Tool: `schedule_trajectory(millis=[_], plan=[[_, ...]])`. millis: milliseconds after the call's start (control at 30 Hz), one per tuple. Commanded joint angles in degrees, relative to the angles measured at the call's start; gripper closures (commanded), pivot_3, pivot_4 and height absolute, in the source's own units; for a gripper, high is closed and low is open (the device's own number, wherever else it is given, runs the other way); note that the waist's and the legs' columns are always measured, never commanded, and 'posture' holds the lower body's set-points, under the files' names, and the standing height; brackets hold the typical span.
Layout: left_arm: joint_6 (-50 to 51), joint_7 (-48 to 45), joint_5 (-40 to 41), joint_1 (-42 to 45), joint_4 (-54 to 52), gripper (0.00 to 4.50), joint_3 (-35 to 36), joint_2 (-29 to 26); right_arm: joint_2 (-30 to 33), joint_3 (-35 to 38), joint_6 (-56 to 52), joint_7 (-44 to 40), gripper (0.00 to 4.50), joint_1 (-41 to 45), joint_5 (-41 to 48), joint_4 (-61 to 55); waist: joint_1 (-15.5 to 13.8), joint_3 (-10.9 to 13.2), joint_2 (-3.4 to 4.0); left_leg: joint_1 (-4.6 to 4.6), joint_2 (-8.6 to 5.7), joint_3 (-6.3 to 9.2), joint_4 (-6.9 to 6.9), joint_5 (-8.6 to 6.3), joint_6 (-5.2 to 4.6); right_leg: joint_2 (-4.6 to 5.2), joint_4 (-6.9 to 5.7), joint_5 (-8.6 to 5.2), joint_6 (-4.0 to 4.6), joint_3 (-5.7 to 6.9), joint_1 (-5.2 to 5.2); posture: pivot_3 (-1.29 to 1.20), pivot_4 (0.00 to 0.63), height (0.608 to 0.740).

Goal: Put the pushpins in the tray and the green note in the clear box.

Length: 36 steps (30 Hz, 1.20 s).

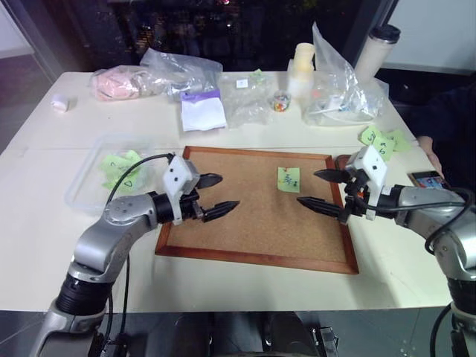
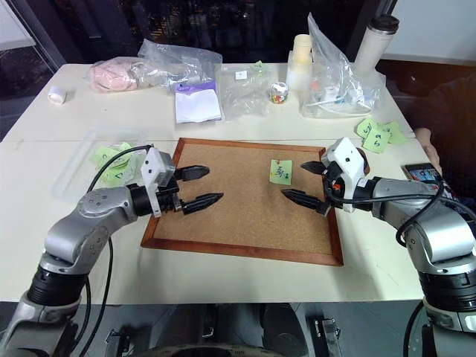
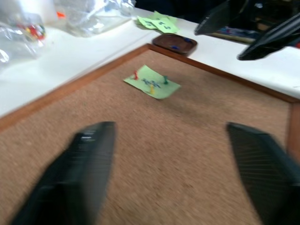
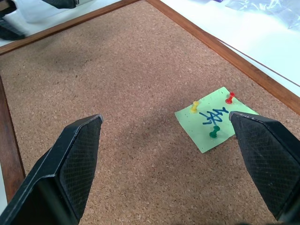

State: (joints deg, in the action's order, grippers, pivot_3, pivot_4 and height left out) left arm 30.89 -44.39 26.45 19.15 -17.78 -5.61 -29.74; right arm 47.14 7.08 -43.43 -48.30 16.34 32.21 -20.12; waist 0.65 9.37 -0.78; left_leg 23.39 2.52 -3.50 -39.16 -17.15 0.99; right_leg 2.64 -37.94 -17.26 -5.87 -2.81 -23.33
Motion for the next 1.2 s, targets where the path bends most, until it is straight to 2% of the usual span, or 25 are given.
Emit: schedule_trajectory(millis=[33,100,167,200,467,600,667,733,1100,1200], plan=[[-3.0,1.14,-2.84,1.36,1.8,2.26,-2.39,2.6,-1.45,0.6,0.69,1.49,0.0,1.66,0.01,0.62,0.0,0.0,0.0,0.0,0.0,0.0,0.0,0.0,0.0,0.0,0.0,0.0,0.0,0.0,0.0,0.0,0.15,0.74],[-4.19,1.61,-4.48,1.79,4.0,3.33,-3.81,4.24,-3.06,0.22,0.69,3.04,0.0,2.92,-0.39,1.65,0.02,0.0,0.0,0.0,0.0,0.0,-0.01,0.0,0.0,0.0,-0.02,0.0,-0.01,0.0,0.0,0.0,0.15,0.74],[-5.25,1.89,-6.03,2.19,6.01,4.2,-4.96,5.47,-4.38,-0.6,0.74,4.39,0.0,4.23,-1.18,2.66,0.07,-0.01,0.01,0.0,0.0,0.0,-0.02,0.0,0.0,-0.01,-0.03,0.0,-0.01,0.0,0.0,0.0,0.15,0.74],[-5.51,1.98,-6.53,2.35,6.68,4.45,-5.22,5.88,-4.86,-0.91,0.59,4.91,0.0,4.77,-1.57,3.13,0.09,-0.01,0.01,-0.01,0.0,0.0,-0.02,0.0,0.0,-0.01,-0.04,0.0,-0.01,0.0,-0.01,0.0,0.15,0.74],[-7.79,2.03,-10.55,1.62,13.12,4.45,-8.14,8.84,-11.23,-8.49,3.13,9.32,0.0,14.75,-9.97,17.49,0.1,-0.01,0.02,0.01,0.0,-0.01,-0.02,0.01,0.01,-0.02,-0.05,0.0,0.0,0.0,-0.04,0.0,0.15,0.74],[-8.38,2.19,-11.52,1.49,14.41,4.45,-8.34,9.71,-13.79,-9.29,4.49,10.26,0.0,19.08,-12.55,25.74,-0.04,-0.01,0.02,0.0,-0.01,-0.04,-0.03,0.02,0.02,0.02,-0.07,0.01,-0.01,0.0,-0.04,0.0,0.15,0.74],[-8.83,2.44,-12.27,0.62,14.2,4.5,-8.51,9.71,-15.27,-9.91,5.95,10.5,0.55,21.39,-13.92,29.85,0.06,-0.02,0.02,0.01,-0.01,-0.04,-0.03,0.01,0.02,0.03,-0.06,0.01,-0.01,0.0,-0.04,0.0,0.15,0.74],[-9.03,2.41,-12.65,-0.19,13.68,4.5,-8.47,9.48,-16.19,-10.38,7.0,10.12,1.32,22.87,-14.87,32.01,0.12,-0.02,0.04,0.0,0.0,-0.07,-0.03,0.02,0.02,0.03,-0.07,0.01,-0.01,-0.01,-0.04,0.0,0.15,0.74],[-9.05,3.32,-13.31,-1.32,12.74,4.5,-7.96,9.92,-18.2,-11.91,11.27,8.45,1.32,25.4,-19.37,40.1,0.22,-0.04,0.07,-0.01,0.02,-0.1,-0.03,0.01,0.02,0.04,-0.1,0.01,-0.01,-0.02,-0.04,0.0,0.15,0.74],[-9.11,3.52,-13.42,-1.22,12.77,4.5,-7.91,10.2,-18.66,-11.84,12.1,7.98,2.7,25.61,-20.08,41.36,0.23,-0.04,0.07,-0.01,0.02,-0.09,-0.03,0.01,0.02,0.04,-0.11,0.01,-0.01,-0.02,-0.05,0.0,0.15,0.74]])
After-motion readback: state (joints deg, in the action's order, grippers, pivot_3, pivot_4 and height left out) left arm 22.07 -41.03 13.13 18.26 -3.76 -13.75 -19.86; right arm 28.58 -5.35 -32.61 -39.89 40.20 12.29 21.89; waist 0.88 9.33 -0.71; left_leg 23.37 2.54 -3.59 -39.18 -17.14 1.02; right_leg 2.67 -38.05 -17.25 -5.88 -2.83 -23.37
